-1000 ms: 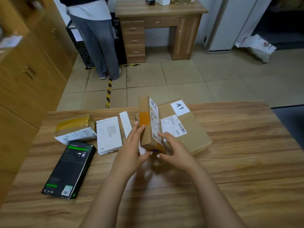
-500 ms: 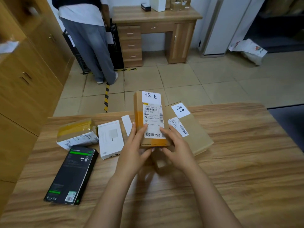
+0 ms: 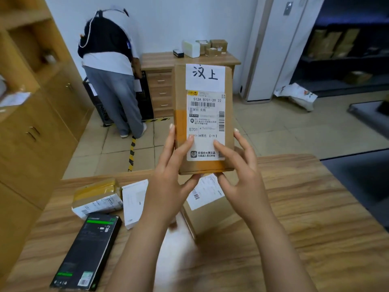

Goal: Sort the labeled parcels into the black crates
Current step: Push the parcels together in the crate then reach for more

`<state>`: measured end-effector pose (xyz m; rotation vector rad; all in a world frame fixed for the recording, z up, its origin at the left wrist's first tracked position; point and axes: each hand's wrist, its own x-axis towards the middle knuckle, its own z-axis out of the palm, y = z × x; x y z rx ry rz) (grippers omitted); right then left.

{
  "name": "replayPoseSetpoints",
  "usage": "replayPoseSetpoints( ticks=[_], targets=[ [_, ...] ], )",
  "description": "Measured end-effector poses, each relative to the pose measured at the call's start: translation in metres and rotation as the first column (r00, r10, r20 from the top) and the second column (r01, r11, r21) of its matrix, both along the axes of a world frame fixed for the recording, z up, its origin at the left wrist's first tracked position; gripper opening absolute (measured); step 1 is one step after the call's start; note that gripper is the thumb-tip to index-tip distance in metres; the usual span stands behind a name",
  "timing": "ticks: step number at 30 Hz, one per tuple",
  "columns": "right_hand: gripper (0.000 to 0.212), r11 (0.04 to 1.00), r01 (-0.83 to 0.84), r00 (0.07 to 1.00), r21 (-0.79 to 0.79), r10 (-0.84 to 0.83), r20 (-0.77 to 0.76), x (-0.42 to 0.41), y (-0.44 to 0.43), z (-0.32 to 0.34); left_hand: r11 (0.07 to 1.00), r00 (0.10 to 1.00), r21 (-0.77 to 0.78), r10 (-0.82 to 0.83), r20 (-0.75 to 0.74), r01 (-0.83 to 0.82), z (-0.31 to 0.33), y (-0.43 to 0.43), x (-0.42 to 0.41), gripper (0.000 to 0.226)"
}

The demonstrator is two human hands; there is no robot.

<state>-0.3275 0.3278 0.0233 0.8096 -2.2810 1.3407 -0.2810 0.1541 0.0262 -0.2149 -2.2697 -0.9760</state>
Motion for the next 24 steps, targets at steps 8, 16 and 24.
replayPoseSetpoints(
  ticks=[8, 16, 24],
  targets=[
    [0.070, 0.999, 0.040, 0.985, -0.018, -0.042, -0.165, 0.005, 0.016, 0.041, 0.996, 0.994, -0.085, 0.001, -0.109, -0.011, 0.043, 0.014, 0.000, 0.079],
    [0.074, 0.998, 0.062, 0.982, -0.006, -0.062, -0.176, 0.008, 0.025, 0.056, 0.995, 0.986, -0.094, 0.002, -0.167, -0.018, 0.055, 0.023, -0.001, 0.077],
    [0.073, 0.997, 0.080, 0.978, -0.012, -0.081, -0.194, 0.011, 0.031, 0.057, 0.996, 0.987, -0.092, 0.003, -0.161, -0.018, 0.054, 0.030, 0.001, 0.079]
  ],
)
